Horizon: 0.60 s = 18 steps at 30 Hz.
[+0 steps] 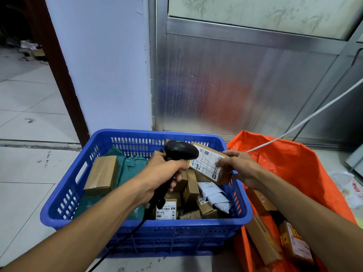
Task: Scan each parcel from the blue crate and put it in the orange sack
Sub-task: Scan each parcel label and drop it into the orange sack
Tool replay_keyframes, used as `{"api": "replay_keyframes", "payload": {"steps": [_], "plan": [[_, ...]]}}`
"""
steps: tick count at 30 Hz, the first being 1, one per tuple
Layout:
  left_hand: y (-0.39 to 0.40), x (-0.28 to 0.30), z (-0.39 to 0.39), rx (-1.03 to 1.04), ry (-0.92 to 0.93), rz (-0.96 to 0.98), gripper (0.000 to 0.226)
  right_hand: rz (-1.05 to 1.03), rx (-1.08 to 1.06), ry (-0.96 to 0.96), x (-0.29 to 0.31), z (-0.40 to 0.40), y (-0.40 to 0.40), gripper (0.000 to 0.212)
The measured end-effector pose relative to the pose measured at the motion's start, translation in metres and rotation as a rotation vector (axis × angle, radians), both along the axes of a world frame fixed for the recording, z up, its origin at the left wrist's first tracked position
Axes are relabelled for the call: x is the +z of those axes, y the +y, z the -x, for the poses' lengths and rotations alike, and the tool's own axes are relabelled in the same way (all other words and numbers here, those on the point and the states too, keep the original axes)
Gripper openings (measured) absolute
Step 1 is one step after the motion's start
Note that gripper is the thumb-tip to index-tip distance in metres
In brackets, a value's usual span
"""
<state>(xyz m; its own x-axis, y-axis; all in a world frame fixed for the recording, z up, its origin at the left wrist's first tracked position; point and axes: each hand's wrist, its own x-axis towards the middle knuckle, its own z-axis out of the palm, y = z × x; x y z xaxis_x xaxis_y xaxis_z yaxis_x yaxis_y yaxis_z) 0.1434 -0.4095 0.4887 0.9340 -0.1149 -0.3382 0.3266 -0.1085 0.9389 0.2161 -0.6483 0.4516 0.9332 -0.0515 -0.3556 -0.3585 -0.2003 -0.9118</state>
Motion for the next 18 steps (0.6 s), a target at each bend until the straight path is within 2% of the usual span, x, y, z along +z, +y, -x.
{"api": "replay_keyframes", "payload": {"steps": [12, 18], "plan": [[0.0000, -0.0012, -0.0001, -0.021, 0.007, -0.008, 0.022, 0.011, 0.011, 0.008, -0.0043, -0.0036, -0.0010, 0.047], [-0.0014, -0.0009, -0.0009, -0.004, 0.017, -0.008, 0.015, 0.022, 0.001, 0.009, -0.0045, -0.0037, -0.0052, 0.042]]}}
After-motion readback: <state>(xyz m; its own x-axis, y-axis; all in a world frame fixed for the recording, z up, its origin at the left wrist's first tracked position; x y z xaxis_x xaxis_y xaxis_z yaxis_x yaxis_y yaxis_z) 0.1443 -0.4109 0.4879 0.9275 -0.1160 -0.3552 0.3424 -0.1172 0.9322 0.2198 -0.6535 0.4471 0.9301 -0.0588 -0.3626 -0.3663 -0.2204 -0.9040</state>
